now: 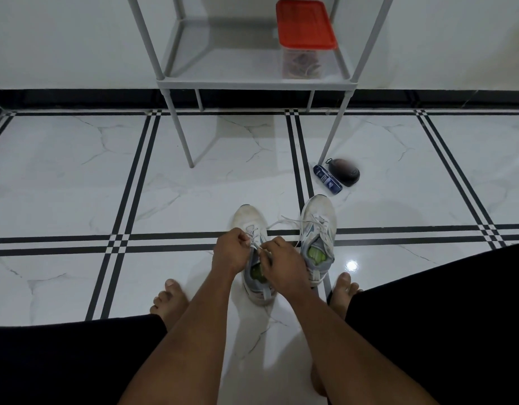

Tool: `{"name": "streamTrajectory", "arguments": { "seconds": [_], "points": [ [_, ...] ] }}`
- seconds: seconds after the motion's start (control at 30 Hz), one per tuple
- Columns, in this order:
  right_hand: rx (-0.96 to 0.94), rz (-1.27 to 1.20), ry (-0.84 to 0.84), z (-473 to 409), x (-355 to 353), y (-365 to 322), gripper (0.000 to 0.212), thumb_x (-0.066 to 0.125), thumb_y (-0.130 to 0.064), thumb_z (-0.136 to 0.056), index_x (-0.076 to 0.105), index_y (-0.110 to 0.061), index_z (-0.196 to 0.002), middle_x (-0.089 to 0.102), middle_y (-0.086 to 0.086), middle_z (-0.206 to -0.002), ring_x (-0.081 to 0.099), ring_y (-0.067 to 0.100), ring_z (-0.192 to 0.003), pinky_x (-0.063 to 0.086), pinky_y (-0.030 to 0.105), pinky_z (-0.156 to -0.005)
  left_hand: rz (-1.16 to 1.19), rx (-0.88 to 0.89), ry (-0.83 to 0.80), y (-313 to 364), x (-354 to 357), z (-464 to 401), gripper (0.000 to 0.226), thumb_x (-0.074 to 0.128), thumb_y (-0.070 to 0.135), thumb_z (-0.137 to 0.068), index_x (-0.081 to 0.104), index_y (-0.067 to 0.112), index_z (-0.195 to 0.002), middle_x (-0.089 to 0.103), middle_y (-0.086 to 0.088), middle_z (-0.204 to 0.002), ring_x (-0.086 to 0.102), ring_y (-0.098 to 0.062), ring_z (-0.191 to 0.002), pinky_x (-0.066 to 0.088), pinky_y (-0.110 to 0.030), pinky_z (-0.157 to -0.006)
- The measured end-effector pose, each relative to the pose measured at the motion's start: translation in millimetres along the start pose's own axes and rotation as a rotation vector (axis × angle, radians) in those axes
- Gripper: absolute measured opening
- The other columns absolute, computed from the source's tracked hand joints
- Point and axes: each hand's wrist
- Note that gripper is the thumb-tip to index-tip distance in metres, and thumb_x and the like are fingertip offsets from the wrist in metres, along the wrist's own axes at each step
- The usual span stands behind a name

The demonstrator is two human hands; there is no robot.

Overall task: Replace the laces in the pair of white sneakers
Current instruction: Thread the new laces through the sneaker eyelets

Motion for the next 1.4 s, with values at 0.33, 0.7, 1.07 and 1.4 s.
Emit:
{"name": "streamTrajectory", "arguments": {
  "seconds": [0.33,0.7,1.07,1.4],
  "points": [
    [0.137,-0.229,0.043,-9,3,5,0.019,0.061,-0.033,-0.098,0.075,-0.021,-0.094,0.066,-0.004,-0.096,0.064,0.017,-0.09,0.052,0.035,-0.078,-0.286,0.112,0.174,0,-13,2,0.01,0.066,0.021,-0.091,0.068,0.029,-0.087,0.061,0.007,-0.107,0.059,-0.018,-0.101,0.054,-0.039,-0.082],
    [0.599,-0.51,-0.082,-25,2,14,0.043,0.065,-0.022,-0.091,0.051,-0.016,-0.05,0.044,-0.004,-0.048,0.041,0.017,-0.053,0.036,0.034,-0.058,-0.282,0.187,-0.074,15,17,0,0.016,0.064,0.016,-0.094,0.08,0.014,-0.09,0.069,-0.005,-0.097,0.065,-0.023,-0.089,0.052,-0.034,-0.078],
    [0.65,-0.59,-0.089,-26,8,17,0.043,0.064,-0.023,-0.091,0.052,-0.015,-0.05,0.042,-0.006,-0.047,0.04,0.016,-0.053,0.035,0.033,-0.058,-0.054,0.112,0.045,5,22,12,0.018,0.057,0.008,-0.091,0.07,0.014,-0.101,0.073,0.004,-0.091,0.068,-0.018,-0.088,0.055,-0.031,-0.08],
    [0.536,-0.545,-0.147,-24,0,15,0.029,0.061,-0.021,-0.092,0.066,-0.002,-0.071,0.059,0.004,-0.058,0.051,0.016,-0.056,0.043,0.033,-0.06,-0.006,0.088,0.083,8,25,13,0.014,0.067,0.011,-0.092,0.061,0.021,-0.1,0.064,0.013,-0.077,0.067,-0.017,-0.081,0.054,-0.03,-0.075]
  ]
}}
Point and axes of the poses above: each hand's wrist, its own z-axis away from the middle knuckle, its own x-axis out of the palm, y = z × x
